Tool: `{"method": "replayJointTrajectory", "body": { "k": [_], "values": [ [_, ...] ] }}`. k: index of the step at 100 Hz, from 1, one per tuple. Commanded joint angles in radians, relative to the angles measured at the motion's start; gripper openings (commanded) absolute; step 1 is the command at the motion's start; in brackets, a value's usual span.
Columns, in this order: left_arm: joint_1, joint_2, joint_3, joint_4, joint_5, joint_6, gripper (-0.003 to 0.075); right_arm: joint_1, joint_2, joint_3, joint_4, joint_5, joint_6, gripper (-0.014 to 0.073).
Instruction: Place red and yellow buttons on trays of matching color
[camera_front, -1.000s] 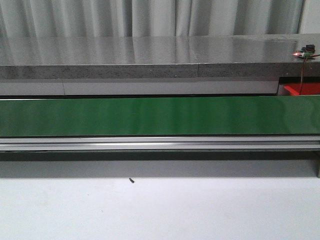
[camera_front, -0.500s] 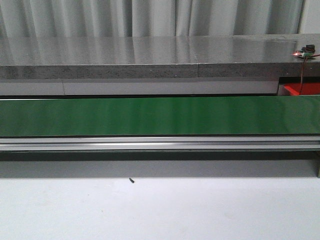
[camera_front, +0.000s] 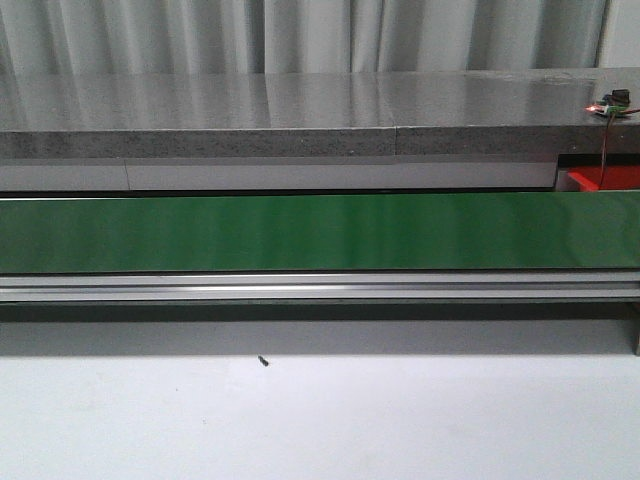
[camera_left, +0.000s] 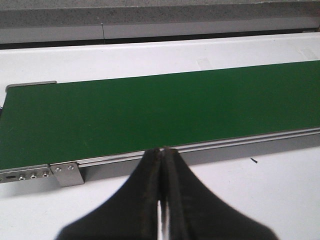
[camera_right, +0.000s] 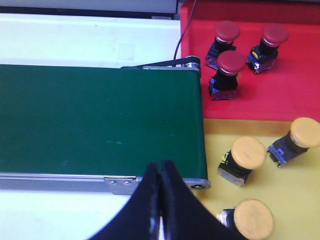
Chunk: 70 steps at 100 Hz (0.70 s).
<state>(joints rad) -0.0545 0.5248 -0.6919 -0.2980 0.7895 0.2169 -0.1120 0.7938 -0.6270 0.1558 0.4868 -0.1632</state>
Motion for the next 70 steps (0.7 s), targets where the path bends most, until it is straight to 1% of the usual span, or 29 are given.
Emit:
{"method": "replayJointTrajectory", "body": {
  "k": [1,20,31,43,54,70],
  "values": [
    [-0.008,0.003,-0.027,-0.023,-0.076,0.003,-0.0020,0.007,-0.062,0.013,-0.001,-0.074,-0.003,-0.0118],
    [-0.008,0.008,-0.027,-0.027,-0.067,0.001,-0.0020,0.007,-0.187,0.125,0.030,-0.096,-0.003,-0.0118],
    [-0.003,0.026,-0.029,-0.020,-0.075,-0.051,-0.0020,0.007,-0.240,0.157,0.030,-0.118,-0.003,-0.0118],
    [0.024,0.081,-0.051,0.038,-0.089,-0.115,-0.0020,0.007,-0.262,0.157,0.030,-0.121,-0.003,-0.0118],
    [0.081,0.176,-0.099,0.097,-0.093,-0.157,-0.0020,0.007,-0.262,0.157,0.030,-0.122,-0.003,-0.0118],
    [0.197,0.322,-0.198,0.094,-0.095,-0.157,-0.0020,0.007,-0.262,0.157,0.030,-0.122,-0.003,-0.0118]
  ]
}}
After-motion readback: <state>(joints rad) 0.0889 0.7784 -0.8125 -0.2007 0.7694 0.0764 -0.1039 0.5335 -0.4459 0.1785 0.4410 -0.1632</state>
